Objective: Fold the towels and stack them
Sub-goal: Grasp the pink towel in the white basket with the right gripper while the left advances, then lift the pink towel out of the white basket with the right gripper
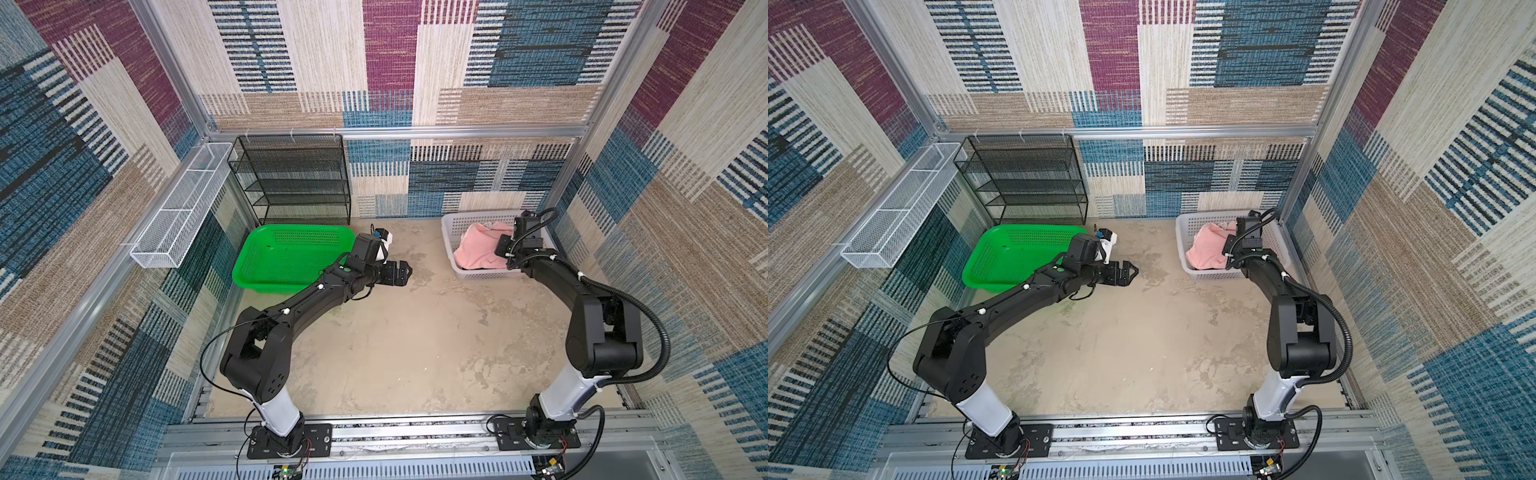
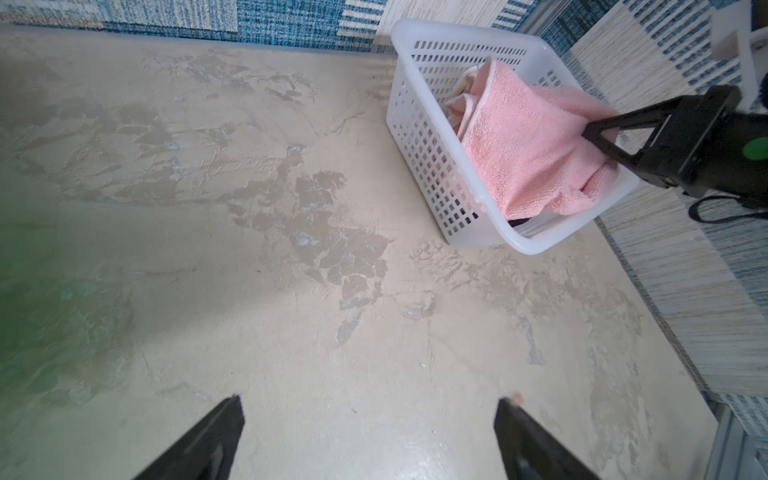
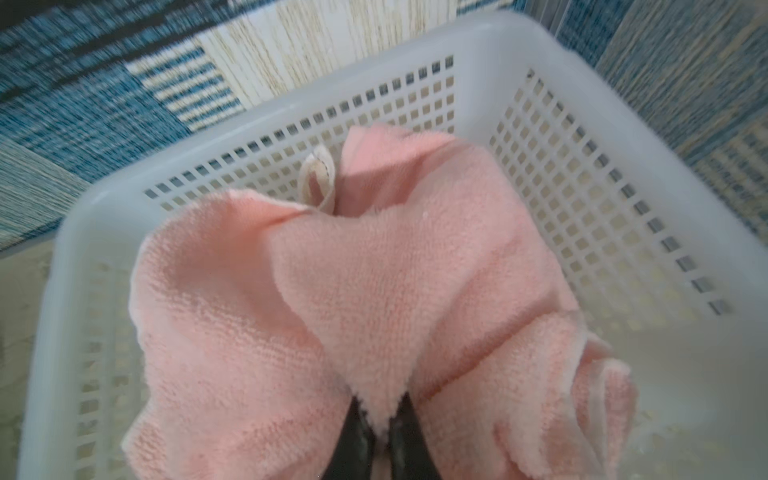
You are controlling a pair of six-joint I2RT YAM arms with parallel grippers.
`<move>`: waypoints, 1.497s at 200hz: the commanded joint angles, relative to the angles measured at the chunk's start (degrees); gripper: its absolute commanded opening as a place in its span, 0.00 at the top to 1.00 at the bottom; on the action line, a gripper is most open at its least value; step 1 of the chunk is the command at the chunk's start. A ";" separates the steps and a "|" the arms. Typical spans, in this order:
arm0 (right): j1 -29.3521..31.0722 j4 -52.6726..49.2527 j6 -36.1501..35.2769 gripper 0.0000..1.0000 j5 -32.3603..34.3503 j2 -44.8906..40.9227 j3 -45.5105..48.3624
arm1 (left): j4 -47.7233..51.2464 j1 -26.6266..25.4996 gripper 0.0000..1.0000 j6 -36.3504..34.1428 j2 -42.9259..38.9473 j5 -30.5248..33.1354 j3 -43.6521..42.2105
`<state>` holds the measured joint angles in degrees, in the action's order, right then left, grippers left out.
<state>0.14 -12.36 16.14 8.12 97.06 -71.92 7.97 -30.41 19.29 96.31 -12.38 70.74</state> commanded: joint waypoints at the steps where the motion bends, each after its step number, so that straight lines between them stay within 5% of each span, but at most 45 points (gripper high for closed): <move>1: 0.19 1.81 -3.08 1.00 -0.86 -4.18 -1.74 | -4.72 0.03 0.01 -1.88 -2.22 -0.61 -1.88; 113: 4.73 6.25 -10.78 1.00 -21.55 -26.27 -0.96 | -10.55 0.01 0.02 -2.06 -12.54 4.94 -11.59; 168: 4.69 8.95 -10.44 1.00 -3.44 -20.00 -0.94 | -10.40 0.00 0.02 -1.56 -12.83 4.80 -12.29; 215: 4.61 6.19 -9.70 1.00 -1.28 -6.91 -2.92 | -8.79 0.00 0.03 -2.10 -12.22 5.60 -12.20; 232: 4.52 4.54 -9.18 0.85 -0.04 -3.49 -2.49 | -8.09 0.00 0.03 -2.49 -11.93 6.09 -12.21; 268: 4.52 1.25 -10.03 0.28 2.27 -1.23 -3.55 | -7.31 0.05 0.03 -3.04 -11.09 6.46 -11.82; 299: 5.39 -1.38 -12.63 0.10 -1.81 -3.30 -5.47 | -7.59 0.05 0.03 -3.13 -10.44 6.58 -11.85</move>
<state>4.78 -12.47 5.63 8.51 95.26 -75.77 0.60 -30.41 17.56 85.52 -6.26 58.61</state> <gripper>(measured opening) 0.888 0.973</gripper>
